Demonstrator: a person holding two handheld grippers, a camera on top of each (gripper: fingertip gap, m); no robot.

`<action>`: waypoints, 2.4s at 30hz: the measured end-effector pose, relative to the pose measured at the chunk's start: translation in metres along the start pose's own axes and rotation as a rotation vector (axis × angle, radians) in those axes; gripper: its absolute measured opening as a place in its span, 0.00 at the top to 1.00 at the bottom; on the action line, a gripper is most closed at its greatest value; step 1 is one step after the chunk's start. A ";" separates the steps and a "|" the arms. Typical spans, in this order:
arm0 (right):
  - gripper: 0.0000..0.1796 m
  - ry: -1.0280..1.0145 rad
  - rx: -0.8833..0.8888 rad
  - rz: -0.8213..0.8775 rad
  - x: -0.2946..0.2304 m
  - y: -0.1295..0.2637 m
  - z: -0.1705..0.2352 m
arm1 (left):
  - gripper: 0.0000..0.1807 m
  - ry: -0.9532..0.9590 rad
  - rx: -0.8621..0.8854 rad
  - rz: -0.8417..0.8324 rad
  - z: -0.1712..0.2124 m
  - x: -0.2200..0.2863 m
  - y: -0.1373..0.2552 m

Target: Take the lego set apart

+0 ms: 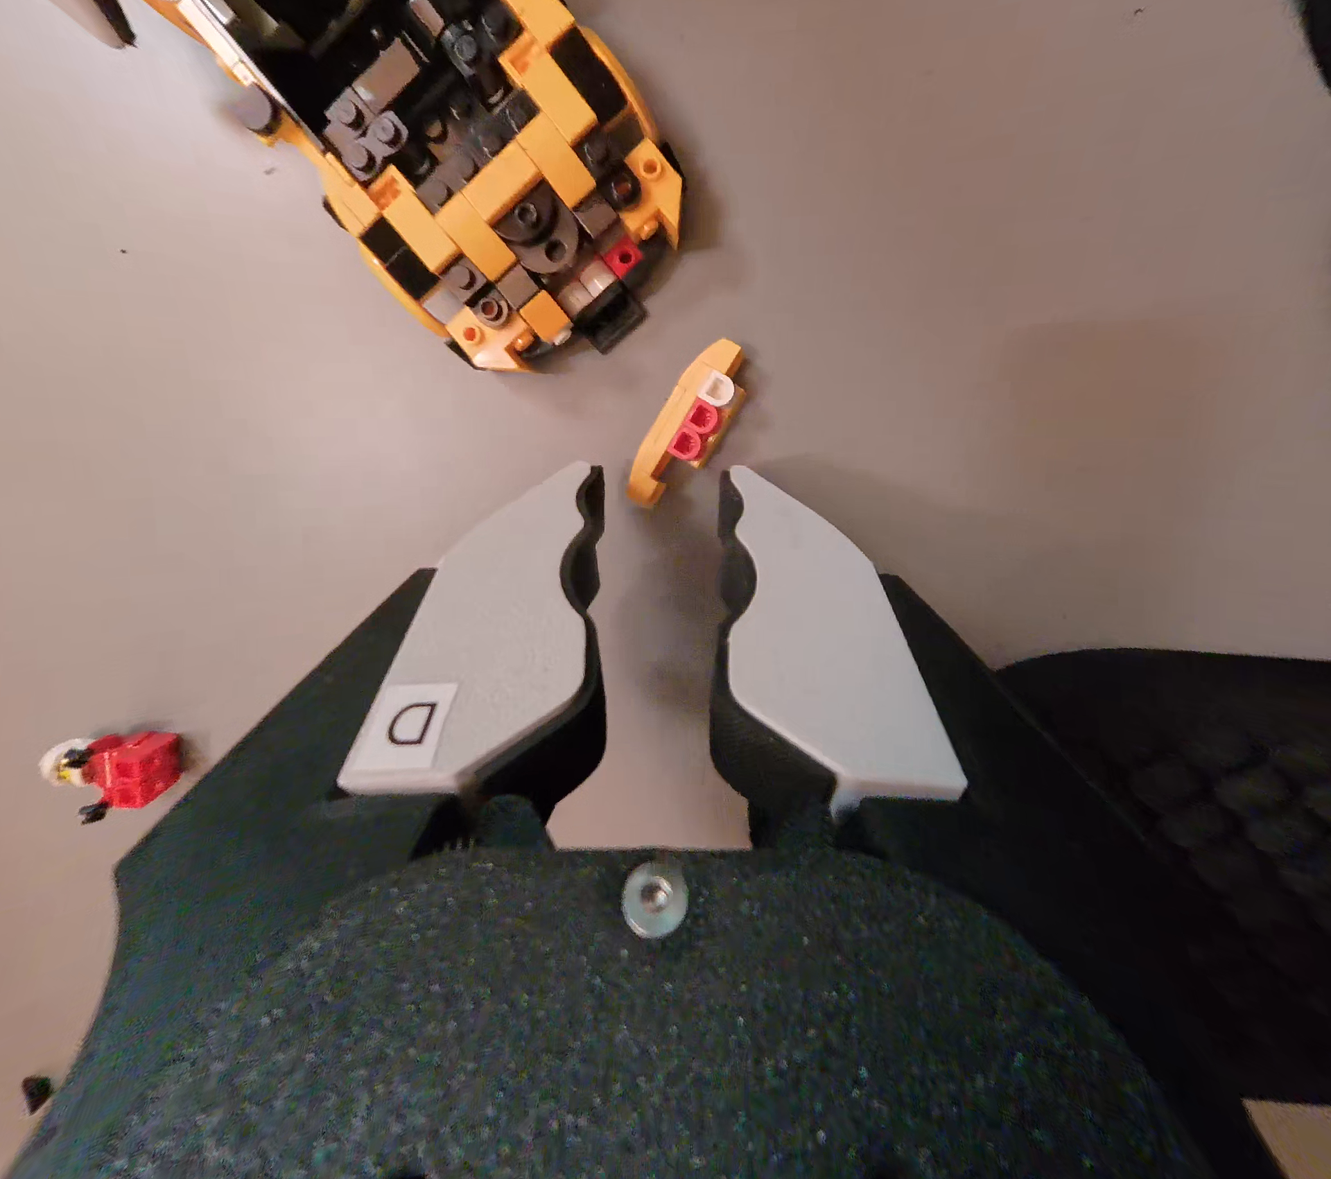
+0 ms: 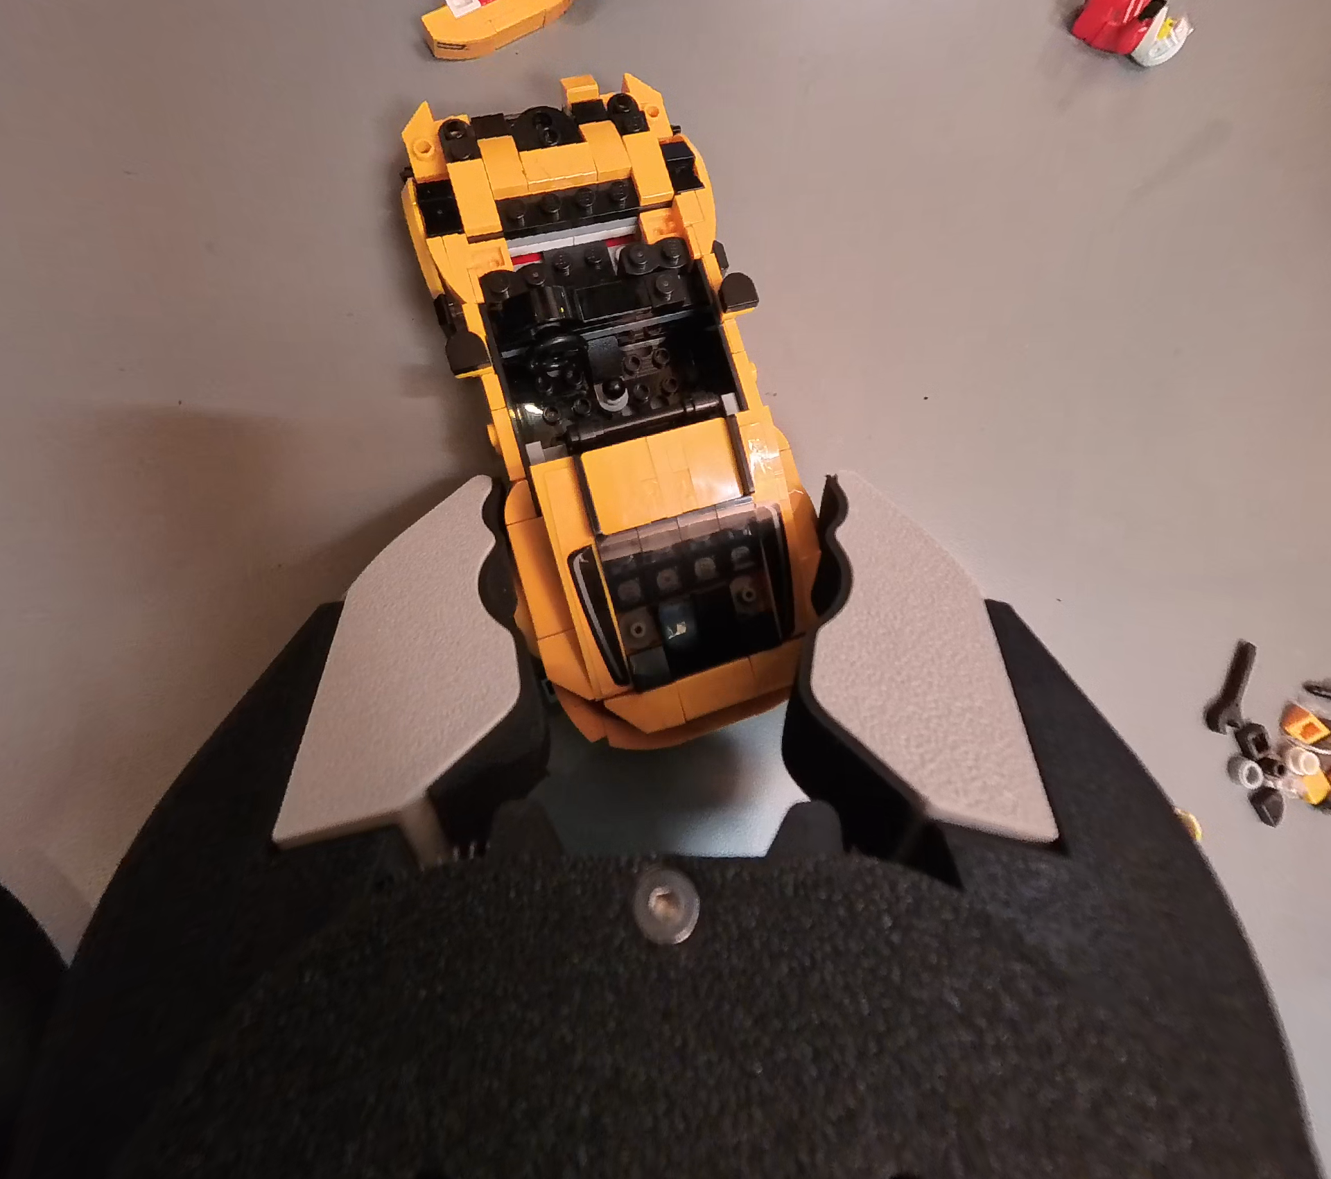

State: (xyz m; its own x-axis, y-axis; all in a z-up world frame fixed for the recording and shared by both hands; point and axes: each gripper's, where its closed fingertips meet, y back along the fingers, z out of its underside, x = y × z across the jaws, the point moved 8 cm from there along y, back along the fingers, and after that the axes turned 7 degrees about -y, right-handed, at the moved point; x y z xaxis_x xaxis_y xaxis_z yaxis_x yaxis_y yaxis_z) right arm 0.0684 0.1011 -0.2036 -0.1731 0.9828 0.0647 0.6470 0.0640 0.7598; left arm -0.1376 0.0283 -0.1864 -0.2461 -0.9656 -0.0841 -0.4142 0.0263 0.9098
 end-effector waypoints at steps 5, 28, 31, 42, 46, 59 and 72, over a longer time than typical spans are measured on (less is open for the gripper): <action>0.54 -0.002 0.002 0.001 0.000 0.000 0.000 | 0.82 0.004 -0.015 0.053 0.001 -0.002 -0.010; 0.54 -0.016 0.007 0.015 -0.001 -0.001 -0.002 | 0.96 0.048 0.049 -0.334 -0.007 0.001 -0.004; 0.54 -0.033 0.002 0.029 0.001 -0.001 -0.001 | 0.96 0.154 -0.010 -0.397 -0.002 0.002 -0.008; 0.55 -0.145 -0.039 0.123 0.002 0.008 0.009 | 0.87 0.727 0.120 -0.347 -0.007 0.017 -0.012; 0.54 -0.157 -0.047 0.129 0.001 0.009 0.009 | 0.91 0.710 0.244 -0.277 -0.010 0.026 0.003; 0.55 -0.172 -0.032 0.139 -0.002 0.009 0.010 | 0.68 0.146 0.369 -0.112 0.027 -0.013 -0.014; 0.54 -0.166 0.005 0.111 0.000 0.010 0.012 | 0.76 0.029 0.412 -0.004 0.020 -0.026 -0.023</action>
State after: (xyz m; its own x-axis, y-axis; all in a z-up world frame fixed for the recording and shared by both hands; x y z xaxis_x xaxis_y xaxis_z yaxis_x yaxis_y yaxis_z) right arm 0.0838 0.1034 -0.2033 0.0242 0.9989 0.0404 0.6593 -0.0464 0.7504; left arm -0.1390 0.0576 -0.2129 -0.2213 -0.9726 -0.0705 -0.7329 0.1182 0.6699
